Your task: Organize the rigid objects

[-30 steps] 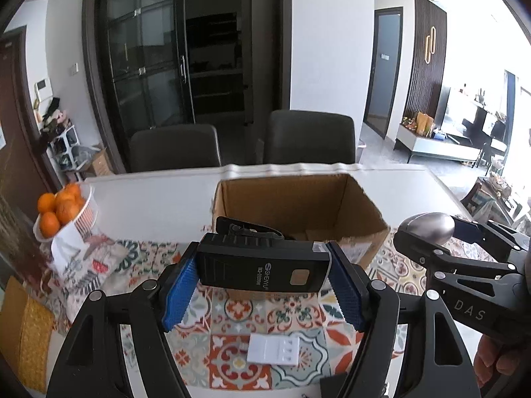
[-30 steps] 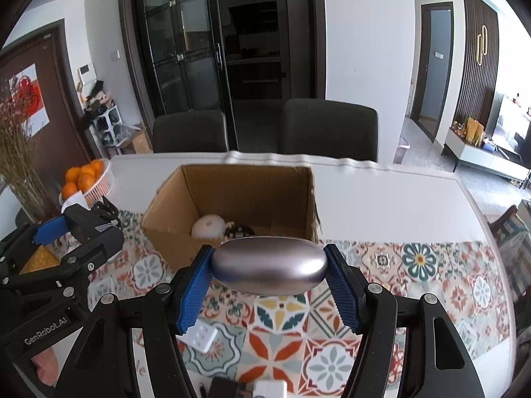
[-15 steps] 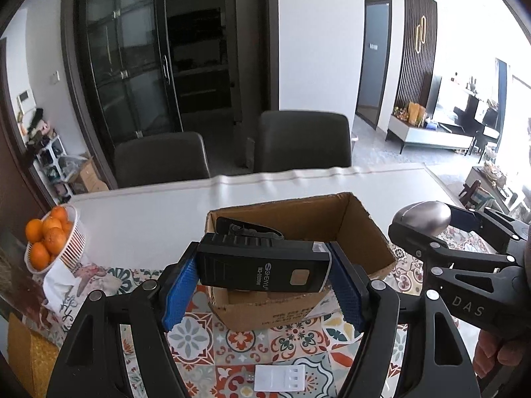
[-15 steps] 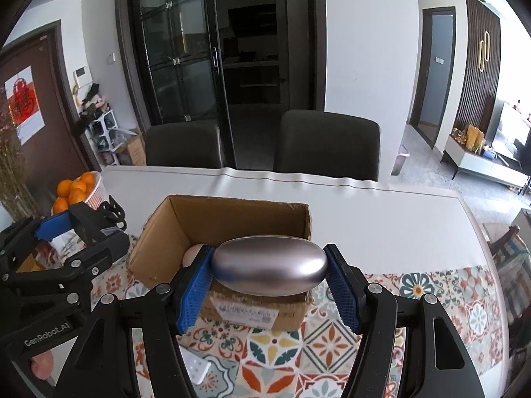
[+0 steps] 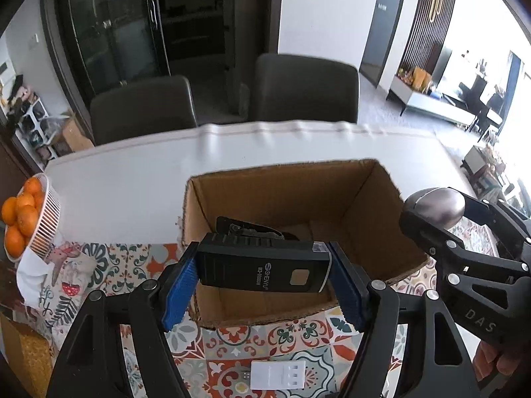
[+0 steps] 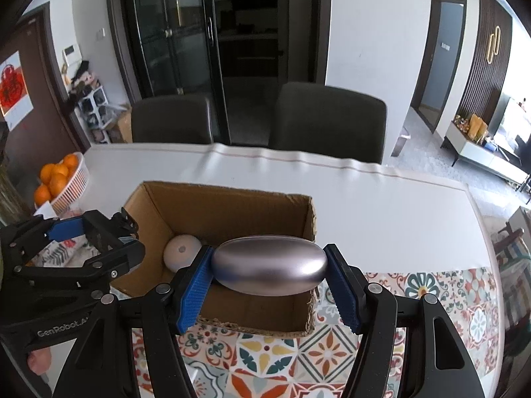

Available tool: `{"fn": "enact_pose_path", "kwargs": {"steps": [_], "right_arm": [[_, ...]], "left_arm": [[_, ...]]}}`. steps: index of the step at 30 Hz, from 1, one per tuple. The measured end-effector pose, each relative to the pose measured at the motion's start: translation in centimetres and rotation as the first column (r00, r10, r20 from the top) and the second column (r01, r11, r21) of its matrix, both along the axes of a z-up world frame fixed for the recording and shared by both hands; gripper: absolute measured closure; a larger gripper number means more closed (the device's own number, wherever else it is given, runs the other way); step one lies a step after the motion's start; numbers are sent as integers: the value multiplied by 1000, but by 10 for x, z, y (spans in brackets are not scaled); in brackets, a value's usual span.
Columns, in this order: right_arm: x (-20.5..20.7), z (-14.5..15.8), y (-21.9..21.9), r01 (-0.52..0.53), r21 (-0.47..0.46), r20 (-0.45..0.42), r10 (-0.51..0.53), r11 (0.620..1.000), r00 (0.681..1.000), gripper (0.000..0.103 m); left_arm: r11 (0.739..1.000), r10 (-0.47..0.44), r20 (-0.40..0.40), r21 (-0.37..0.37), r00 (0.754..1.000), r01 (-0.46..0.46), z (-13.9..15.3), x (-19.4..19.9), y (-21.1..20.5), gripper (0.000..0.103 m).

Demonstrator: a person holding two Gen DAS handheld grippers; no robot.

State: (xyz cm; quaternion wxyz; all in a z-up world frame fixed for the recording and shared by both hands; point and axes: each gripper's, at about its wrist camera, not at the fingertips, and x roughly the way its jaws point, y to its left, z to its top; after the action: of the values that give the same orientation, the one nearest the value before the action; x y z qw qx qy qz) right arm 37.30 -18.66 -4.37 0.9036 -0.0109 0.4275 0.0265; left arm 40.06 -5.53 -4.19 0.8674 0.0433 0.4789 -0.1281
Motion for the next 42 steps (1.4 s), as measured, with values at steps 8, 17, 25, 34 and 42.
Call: {"fn": "enact_pose_path", "kwargs": {"steps": [8,17,25,34,42], "right_arm": [[7,-16,-3,5,-25,-32,-6,1000,999,37],[10,-19,-1,-6,-19,-45,5,1000,999,37],[18,-25,15,-45,-31,-56,44,999,998,37],[27,-33,27,-54,-24,-68,52,998,996,28],[14,-25,27,-22,-68,-45,19,997,999,24]], "left_arm": [[999,12,-20,42,1000,-11,-17,8,-4,31],[988,87,55,121,995,-93,-12,-2,6,14],[960,174,156,191,972,-203,-1,-12,29,6],[956,215,136,174,967,-237,-9,-12,49,6],[955,213,144,176,966,-237,-8,-20,48,6]]}}
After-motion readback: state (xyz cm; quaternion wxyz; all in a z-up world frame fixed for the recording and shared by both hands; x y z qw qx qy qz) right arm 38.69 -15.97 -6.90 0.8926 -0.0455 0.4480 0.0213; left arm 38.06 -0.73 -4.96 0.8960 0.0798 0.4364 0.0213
